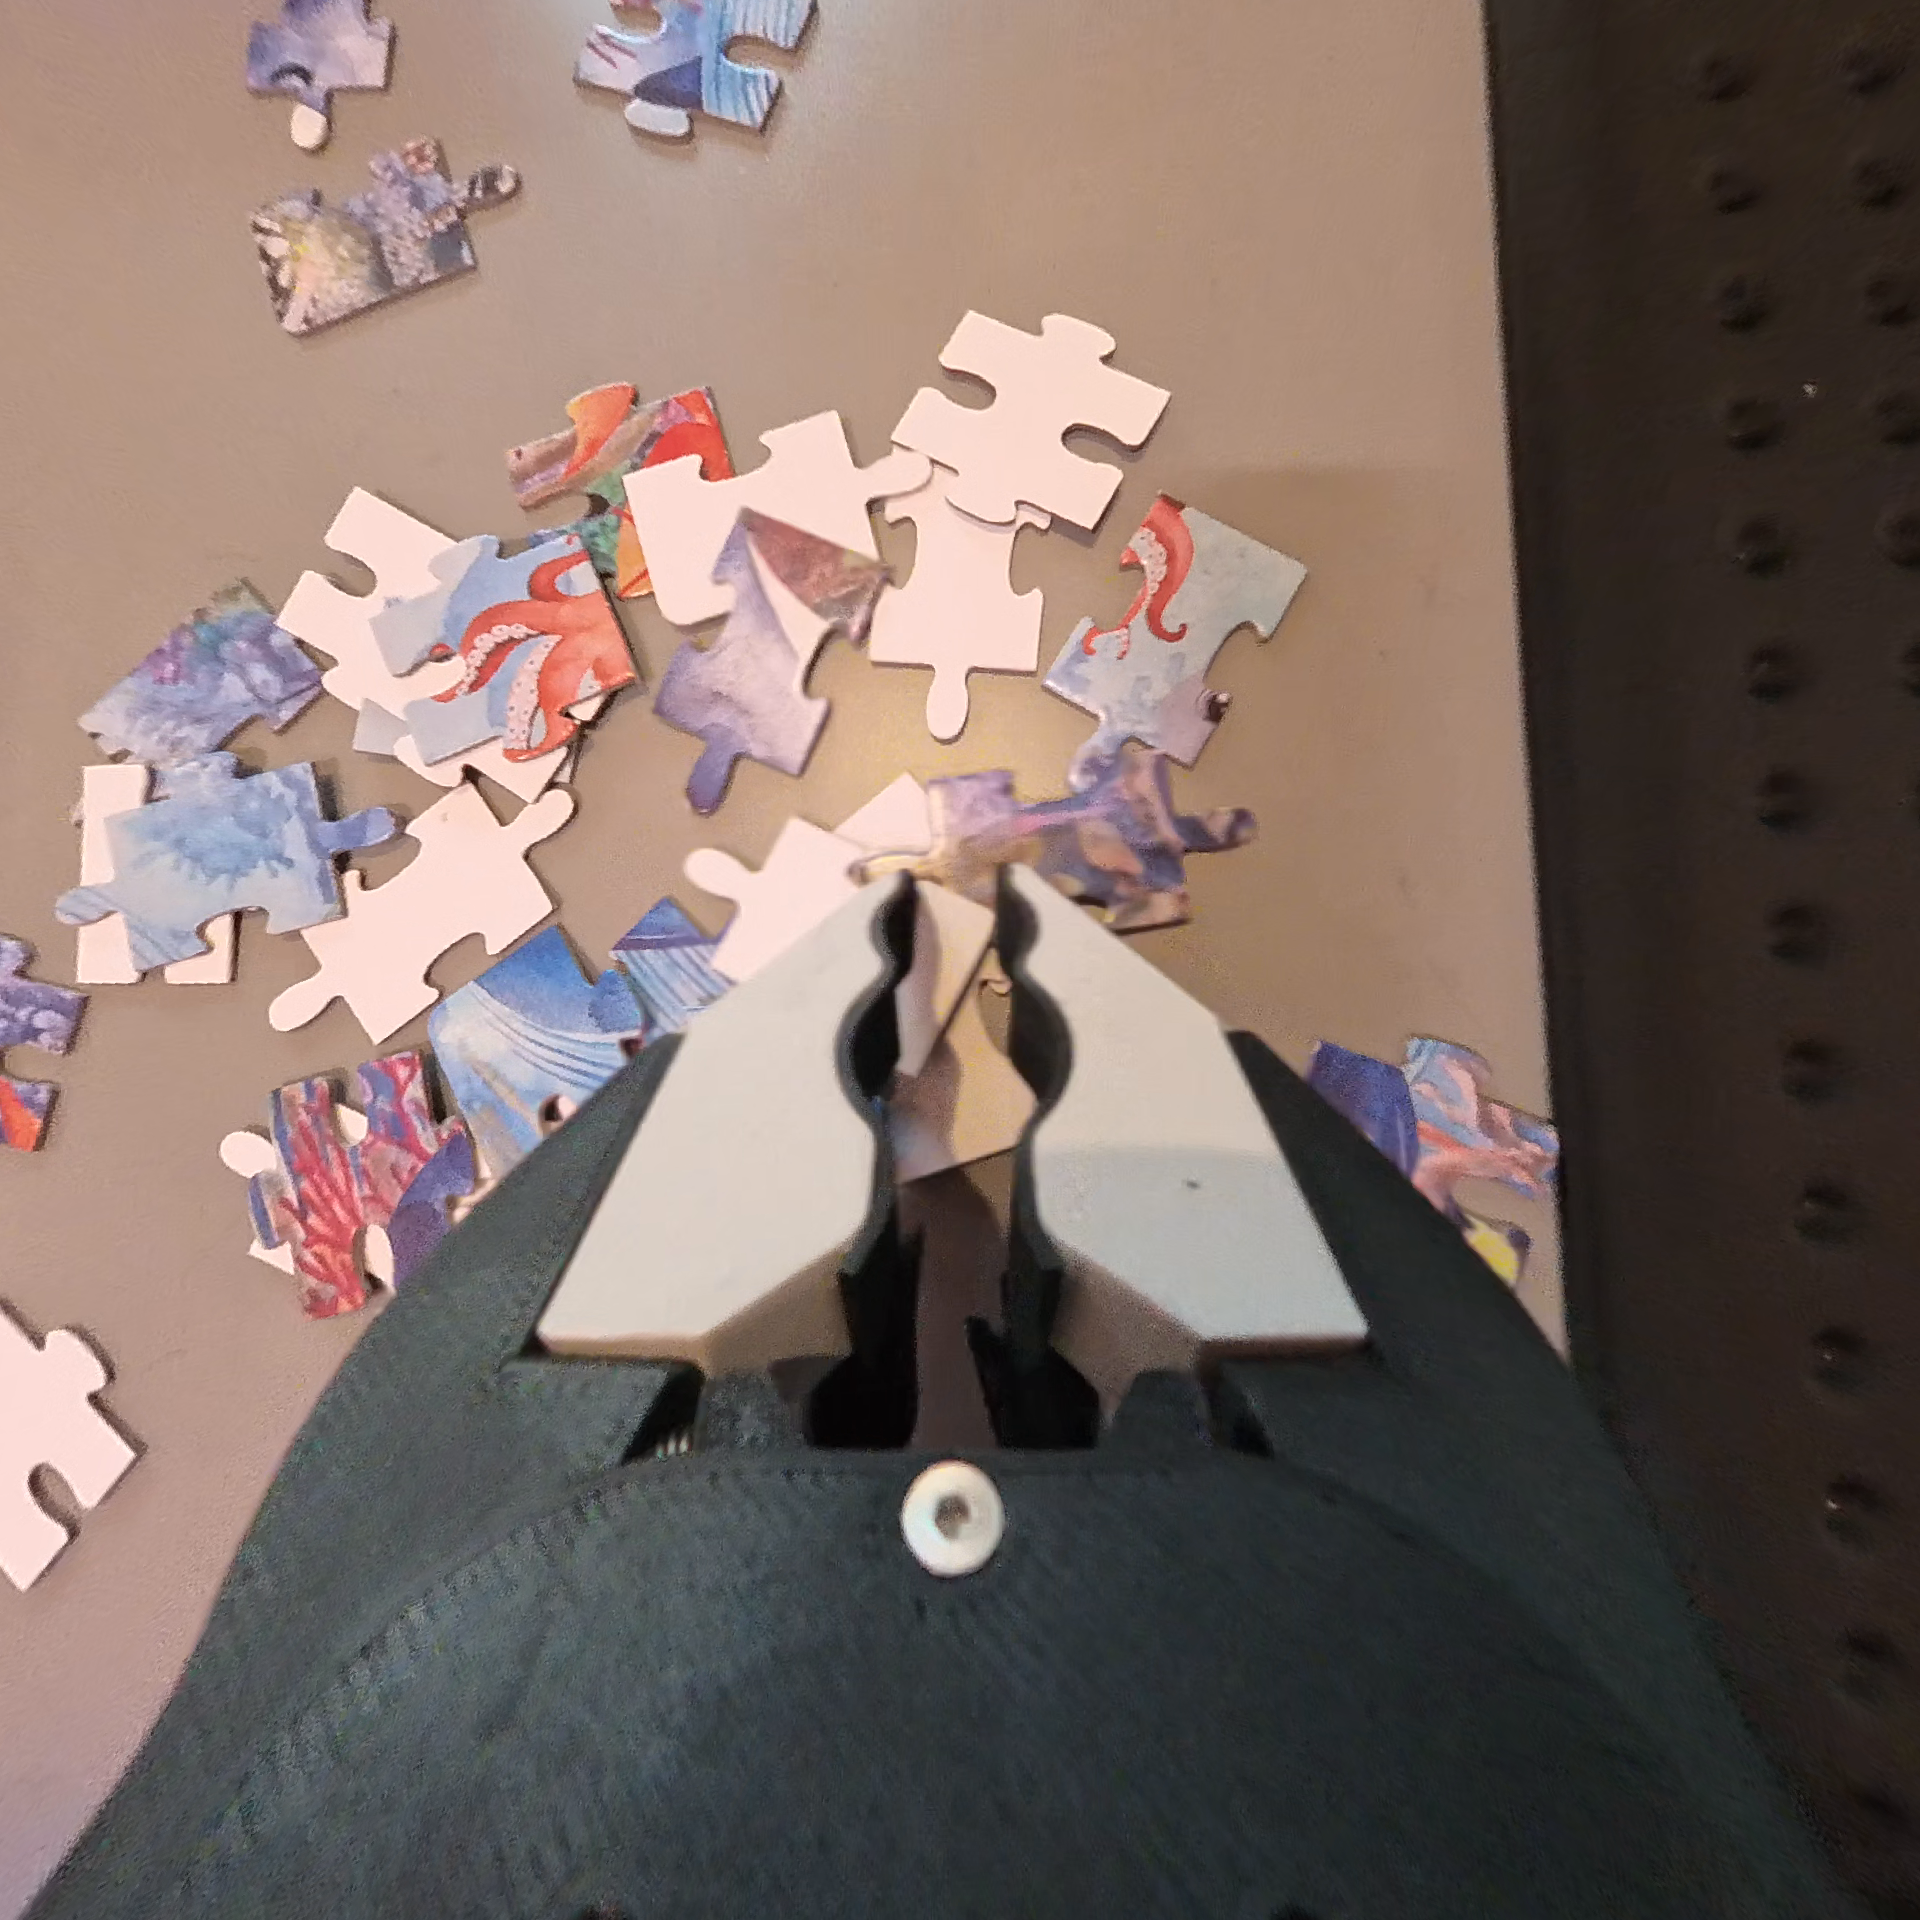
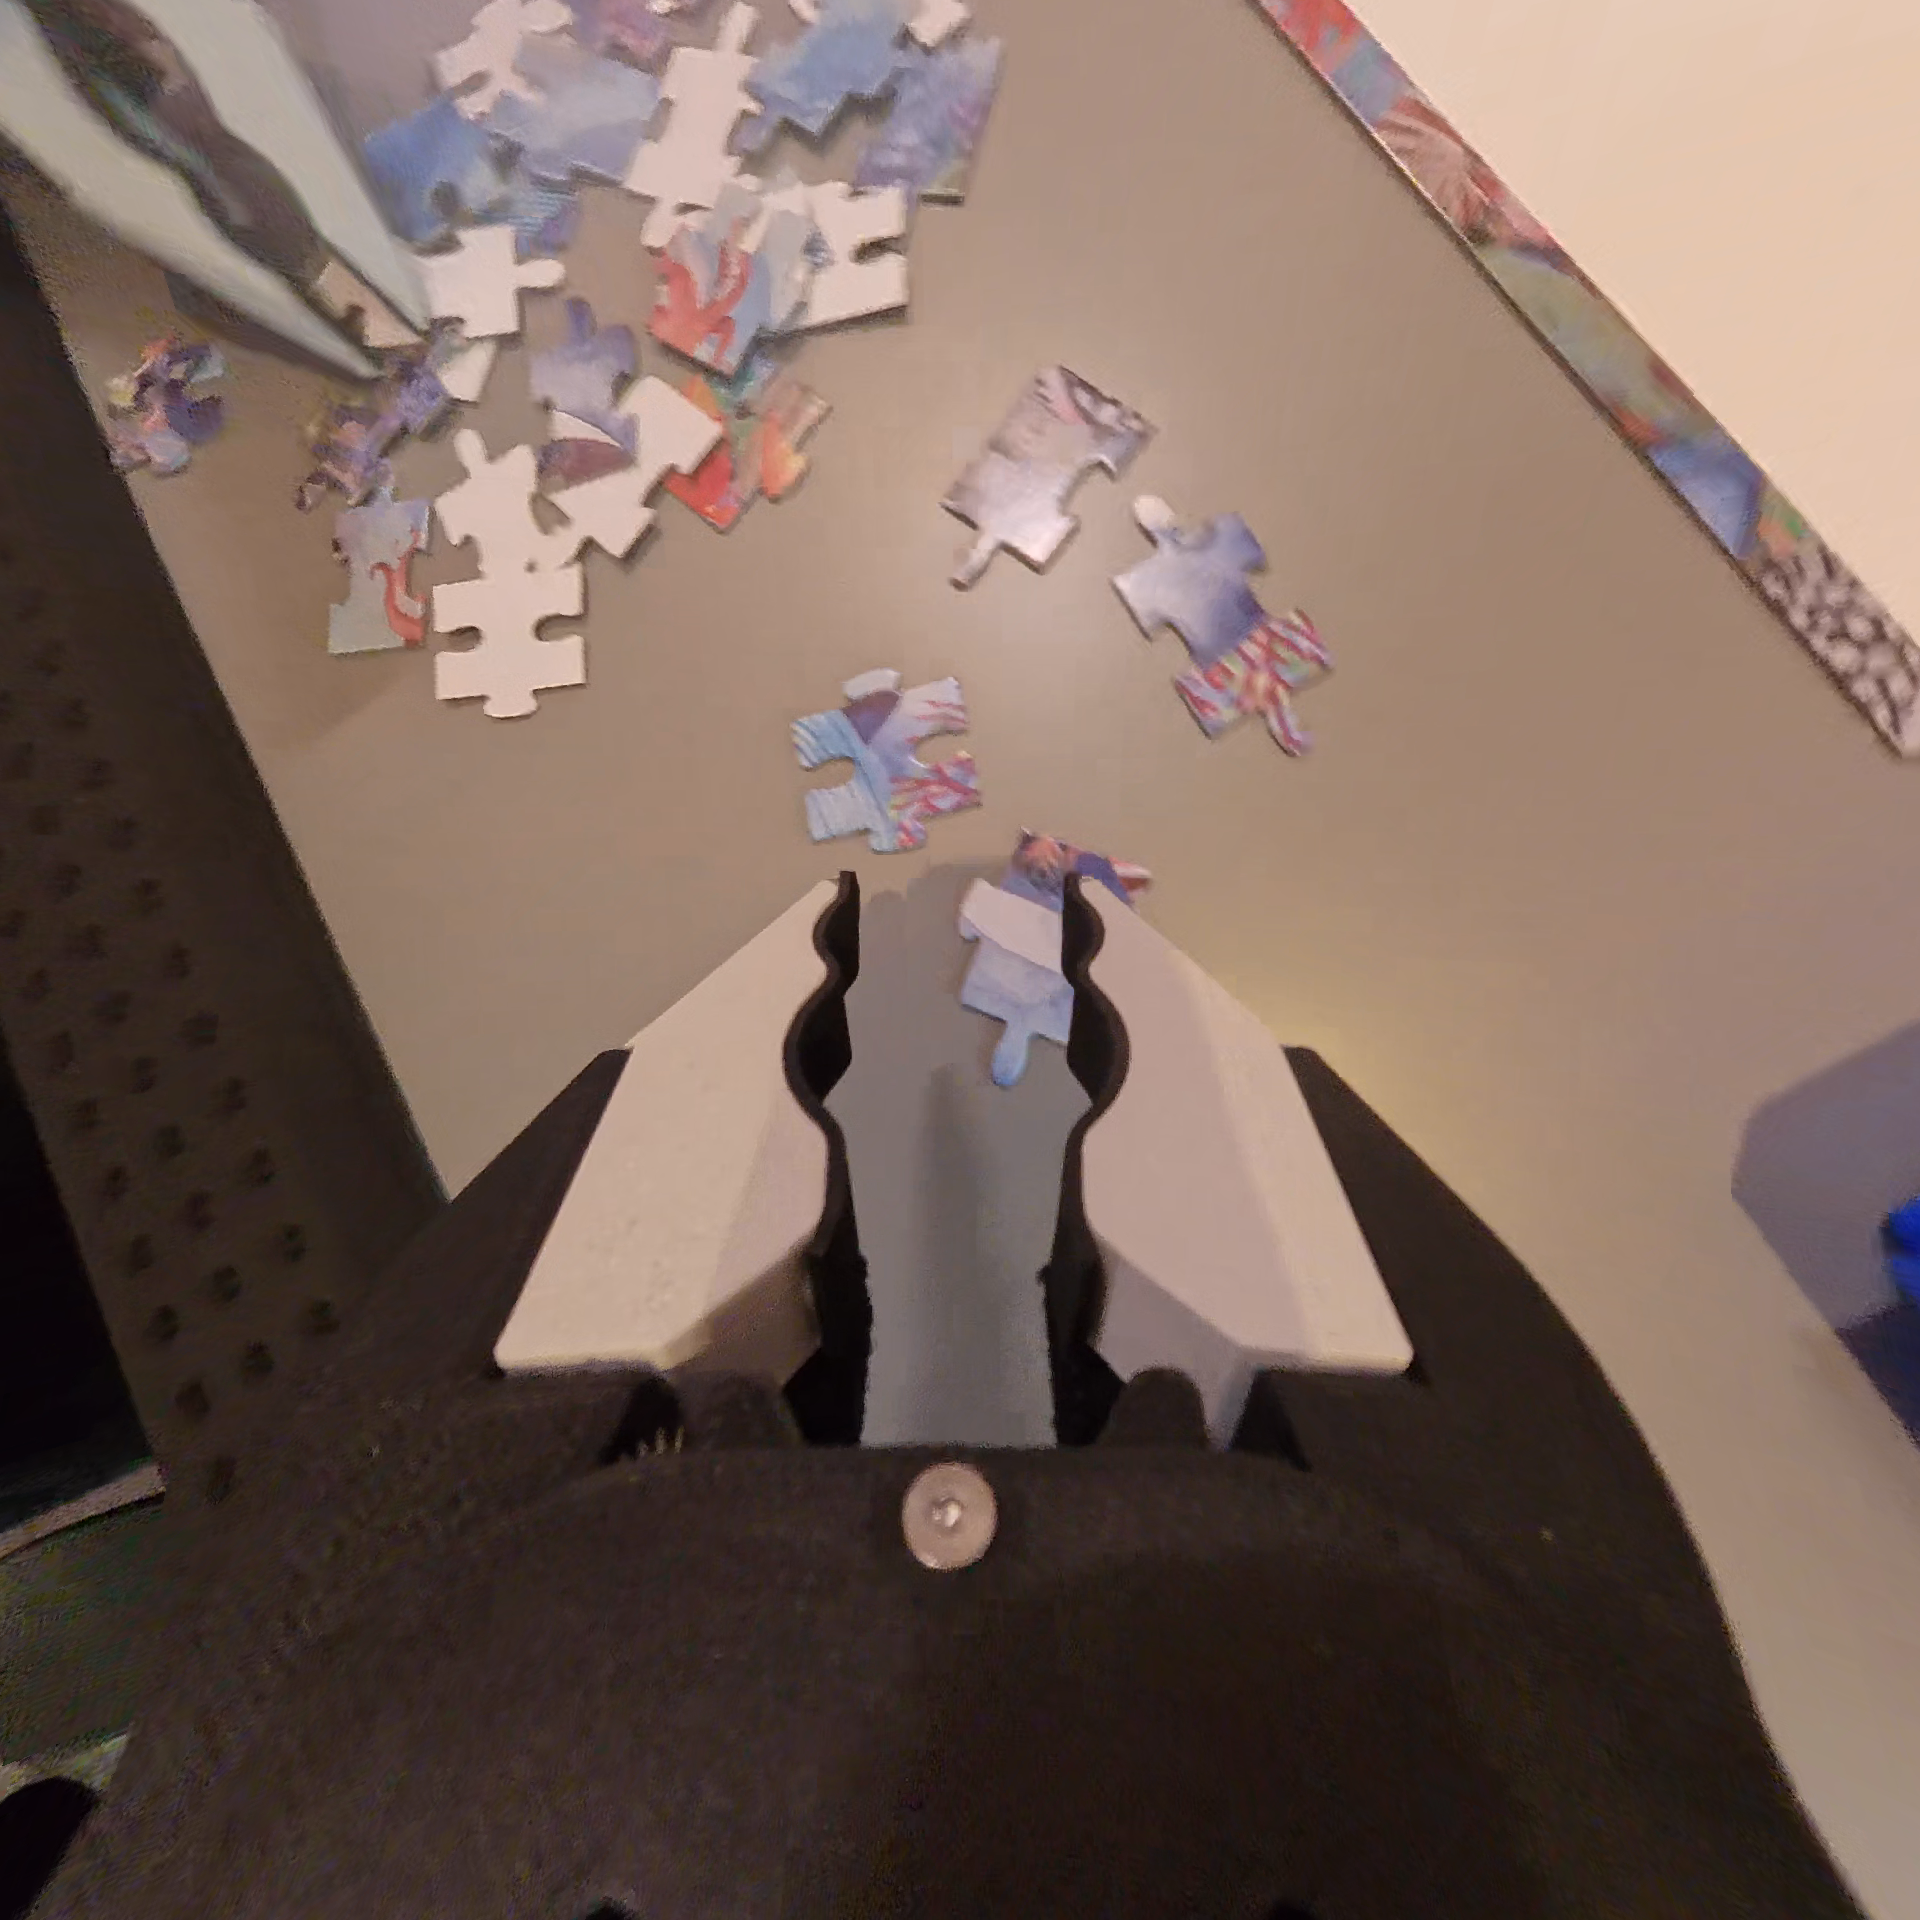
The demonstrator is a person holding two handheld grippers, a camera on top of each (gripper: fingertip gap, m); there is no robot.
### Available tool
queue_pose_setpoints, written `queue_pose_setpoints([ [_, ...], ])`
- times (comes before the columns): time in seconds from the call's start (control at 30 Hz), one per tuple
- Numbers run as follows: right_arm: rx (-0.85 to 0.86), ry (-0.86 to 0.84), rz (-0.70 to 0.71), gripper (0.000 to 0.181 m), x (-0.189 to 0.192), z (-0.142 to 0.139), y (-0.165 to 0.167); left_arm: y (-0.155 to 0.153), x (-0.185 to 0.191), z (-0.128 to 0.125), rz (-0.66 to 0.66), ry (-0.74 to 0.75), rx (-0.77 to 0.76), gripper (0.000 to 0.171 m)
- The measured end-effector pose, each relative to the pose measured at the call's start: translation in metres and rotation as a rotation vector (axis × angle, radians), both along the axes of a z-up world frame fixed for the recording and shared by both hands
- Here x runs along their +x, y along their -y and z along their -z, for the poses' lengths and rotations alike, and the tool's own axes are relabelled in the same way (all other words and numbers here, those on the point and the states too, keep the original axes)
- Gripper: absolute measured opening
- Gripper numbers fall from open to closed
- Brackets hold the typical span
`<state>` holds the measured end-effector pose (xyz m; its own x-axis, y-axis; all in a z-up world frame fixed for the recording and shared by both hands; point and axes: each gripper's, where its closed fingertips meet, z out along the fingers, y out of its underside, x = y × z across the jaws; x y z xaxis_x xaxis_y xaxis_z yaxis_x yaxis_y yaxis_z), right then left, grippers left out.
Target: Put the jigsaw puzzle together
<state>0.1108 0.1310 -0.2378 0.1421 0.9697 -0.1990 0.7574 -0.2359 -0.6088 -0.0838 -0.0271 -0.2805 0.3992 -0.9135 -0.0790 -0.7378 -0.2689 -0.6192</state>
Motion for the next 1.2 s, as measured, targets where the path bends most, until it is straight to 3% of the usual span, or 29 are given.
queue_pose_setpoints([
  [0.17,0.1,-0.059,-0.192,0.034,-0.044,-0.008,0.045,0.0,0.003,0.001,0.0,0.017,0.011,0.002],
  [0.23,0.132,-0.053,-0.261,0.035,-0.06,-0.005,0.063,-0.002,0.003,-0.004,-0.008,0.029,0.022,0.012],
  [0.33,0.144,-0.059,-0.331,0.037,-0.079,-0.001,0.085,-0.003,-0.005,-0.009,-0.049,0.015,0.008,0.041],
  [0.47,0.168,-0.035,-0.405,0.036,-0.096,0.01,0.106,0.004,-0.017,0.005,-0.055,-0.072,-0.06,0.057],
  [0.63,0.175,-0.037,-0.431,0.032,-0.107,0.019,0.114,0.003,-0.012,0.005,-0.031,-0.054,-0.036,0.034],
  [0.93,0.229,-0.146,-0.468,0.03,-0.123,0.008,0.123,-0.001,0.006,0.003,-0.063,0.074,-0.036,0.033],
  [1.2,0.53,-0.107,-0.626,0.03,-0.152,0.028,0.142,0.0,0.016,-0.007,-0.061,0.211,-0.104,0.033],
])
